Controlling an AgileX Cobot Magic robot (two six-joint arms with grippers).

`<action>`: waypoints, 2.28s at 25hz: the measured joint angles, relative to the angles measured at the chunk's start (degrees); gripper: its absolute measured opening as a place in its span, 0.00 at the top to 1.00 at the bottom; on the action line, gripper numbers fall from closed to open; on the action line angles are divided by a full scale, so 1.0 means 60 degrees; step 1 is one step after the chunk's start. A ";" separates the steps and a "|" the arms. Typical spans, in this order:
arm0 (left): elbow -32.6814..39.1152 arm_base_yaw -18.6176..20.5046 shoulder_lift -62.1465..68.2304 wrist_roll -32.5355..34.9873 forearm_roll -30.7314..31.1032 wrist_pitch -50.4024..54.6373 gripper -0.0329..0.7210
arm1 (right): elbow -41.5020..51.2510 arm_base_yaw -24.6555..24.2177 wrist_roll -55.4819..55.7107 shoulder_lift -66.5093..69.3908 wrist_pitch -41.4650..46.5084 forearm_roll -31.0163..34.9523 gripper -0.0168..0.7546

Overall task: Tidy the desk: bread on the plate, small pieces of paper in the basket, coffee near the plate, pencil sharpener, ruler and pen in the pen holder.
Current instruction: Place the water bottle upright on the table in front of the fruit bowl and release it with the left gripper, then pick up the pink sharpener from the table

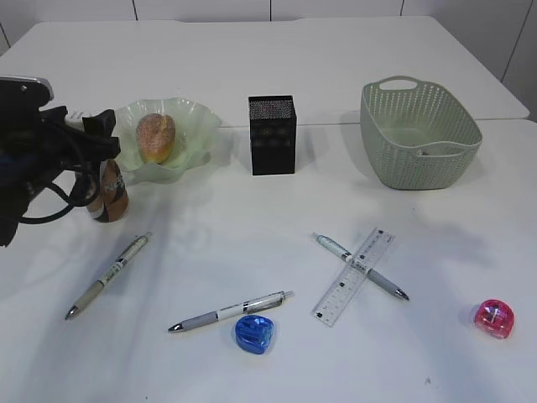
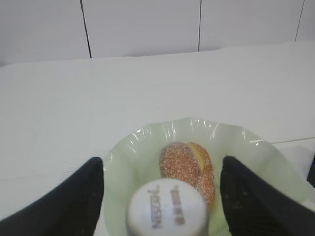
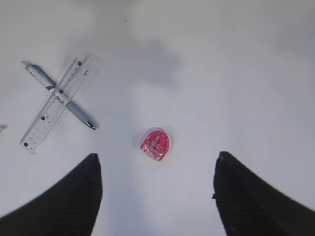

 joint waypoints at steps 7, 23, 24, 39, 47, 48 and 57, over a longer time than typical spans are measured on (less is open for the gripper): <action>0.0000 0.0000 -0.1118 0.0624 0.0000 0.1151 0.26 | 0.0000 0.0000 0.0000 0.0000 0.0000 0.0000 0.26; 0.0032 0.0000 -0.5639 0.0945 0.0000 0.6958 0.26 | 0.0000 0.0000 0.0000 0.0000 0.0000 0.0435 0.27; 0.0032 0.0000 -0.5986 0.0945 0.0000 0.7502 0.26 | 0.0000 0.0000 0.0000 -0.0025 0.0000 0.0529 0.28; 0.0074 0.0243 -1.0047 0.0183 0.0291 1.5037 0.26 | 0.1436 0.0000 0.0000 -0.0700 -0.0017 0.1701 0.33; 0.0074 0.0552 -1.0831 -0.0693 0.0815 1.7406 0.26 | 0.1996 0.0000 0.0019 -0.0163 -0.0037 0.1015 0.33; 0.0074 0.0552 -1.0898 -0.0692 0.0814 1.7506 0.26 | 0.1996 0.0000 0.0019 0.0062 -0.0037 0.0897 0.33; 0.0074 0.0552 -1.0978 -0.0713 0.0814 1.7789 0.26 | 0.1996 0.0000 0.1916 0.1529 -0.0230 0.1170 0.33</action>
